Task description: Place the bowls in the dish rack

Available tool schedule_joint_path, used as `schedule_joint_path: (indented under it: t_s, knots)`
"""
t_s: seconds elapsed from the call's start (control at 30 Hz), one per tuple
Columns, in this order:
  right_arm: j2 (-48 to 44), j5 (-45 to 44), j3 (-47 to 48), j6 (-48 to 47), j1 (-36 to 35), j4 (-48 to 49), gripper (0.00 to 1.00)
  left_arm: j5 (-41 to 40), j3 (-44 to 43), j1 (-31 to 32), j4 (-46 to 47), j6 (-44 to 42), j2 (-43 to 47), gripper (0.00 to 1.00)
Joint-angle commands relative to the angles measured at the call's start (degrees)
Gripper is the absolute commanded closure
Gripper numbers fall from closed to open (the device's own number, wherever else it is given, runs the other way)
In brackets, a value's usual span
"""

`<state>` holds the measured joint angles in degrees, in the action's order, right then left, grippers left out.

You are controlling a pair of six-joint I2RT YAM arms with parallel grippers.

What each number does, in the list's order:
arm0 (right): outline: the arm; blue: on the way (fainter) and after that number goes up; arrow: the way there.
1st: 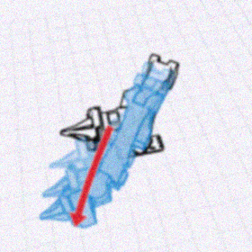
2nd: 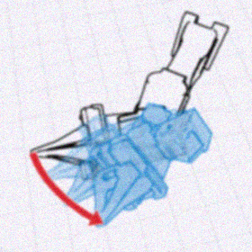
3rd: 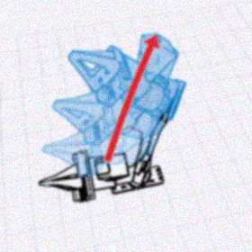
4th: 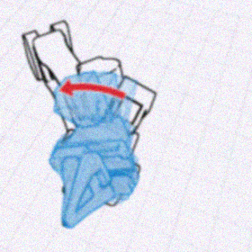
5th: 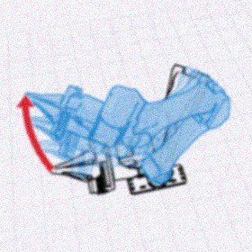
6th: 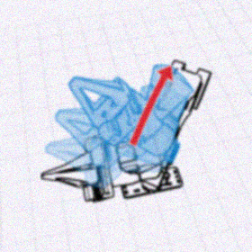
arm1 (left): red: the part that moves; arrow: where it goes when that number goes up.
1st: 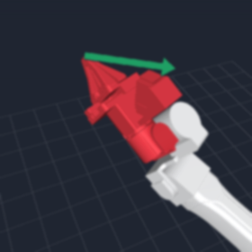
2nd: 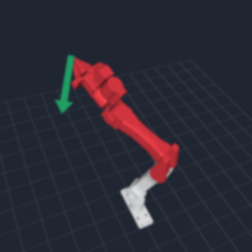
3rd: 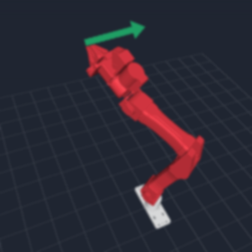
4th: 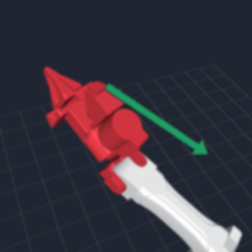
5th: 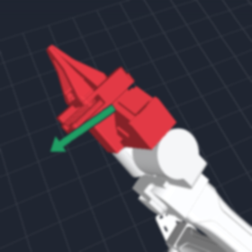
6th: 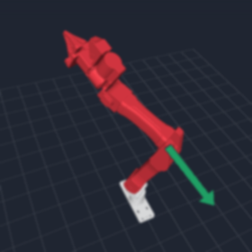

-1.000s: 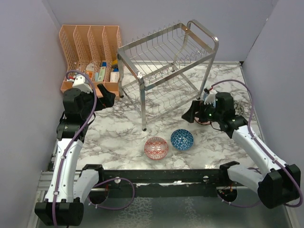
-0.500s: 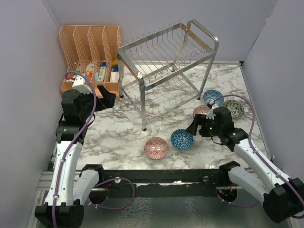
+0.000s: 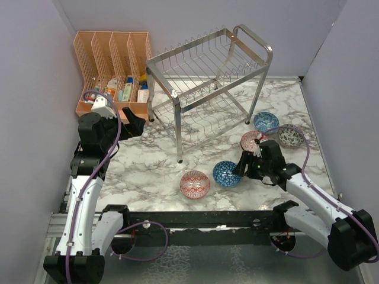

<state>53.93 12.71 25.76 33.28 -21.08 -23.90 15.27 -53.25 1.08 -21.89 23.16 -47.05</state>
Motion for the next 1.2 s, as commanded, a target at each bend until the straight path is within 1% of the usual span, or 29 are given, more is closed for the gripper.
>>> schedule_joint_path:
  t_s: [0.0,0.2,0.27,0.33,0.47,0.67,0.77,1.0,1.03,1.13,1.17]
  knots:
    - [0.52,-2.09,-1.93,1.84,-2.1,3.22,0.37,1.17,0.79,-0.38,1.43,-0.47,0.82,0.01]
    - [0.88,-4.98,-2.17,2.59,-4.01,3.57,0.42,1.01,1.46,-0.38,1.59,-0.56,0.52,0.01]
    - [1.05,-5.74,-1.98,2.75,-4.77,3.51,0.45,0.93,1.69,-0.38,1.67,-0.56,0.51,0.01]
    - [1.6,-6.75,-1.65,2.97,-5.96,3.49,0.45,0.76,1.94,-0.38,1.68,-0.59,0.55,0.01]
    - [3.44,-9.96,-0.88,3.96,-9.51,3.15,0.46,0.26,2.18,-0.38,1.58,-0.77,0.6,0.01]
    - [5.7,-17.93,1.59,6.77,-16.26,1.39,0.48,-0.75,2.27,-0.3,1.3,-0.81,0.73,0.01]
    - [6.28,-20.11,2.05,7.93,-17.63,1.03,0.51,-1.02,2.28,-0.29,1.24,-0.79,0.82,0.01]
    - [8.54,-21.41,2.38,8.79,-18.99,1.62,0.67,-2.03,2.43,0.31,0.96,-1.03,1.08,0.01]
    - [8.88,-21.63,2.52,8.96,-19.26,1.69,0.73,-2.08,2.52,0.32,0.89,-1.06,1.15,0.01]
    - [9.02,-22.93,3.22,9.4,-20.05,1.42,0.94,-2.17,2.61,0.5,0.83,-1.1,1.34,0.01]
    - [8.8,-23.49,3.57,9.43,-20.23,1.22,0.98,-2.24,2.63,0.58,0.78,-1.04,1.42,0.01]
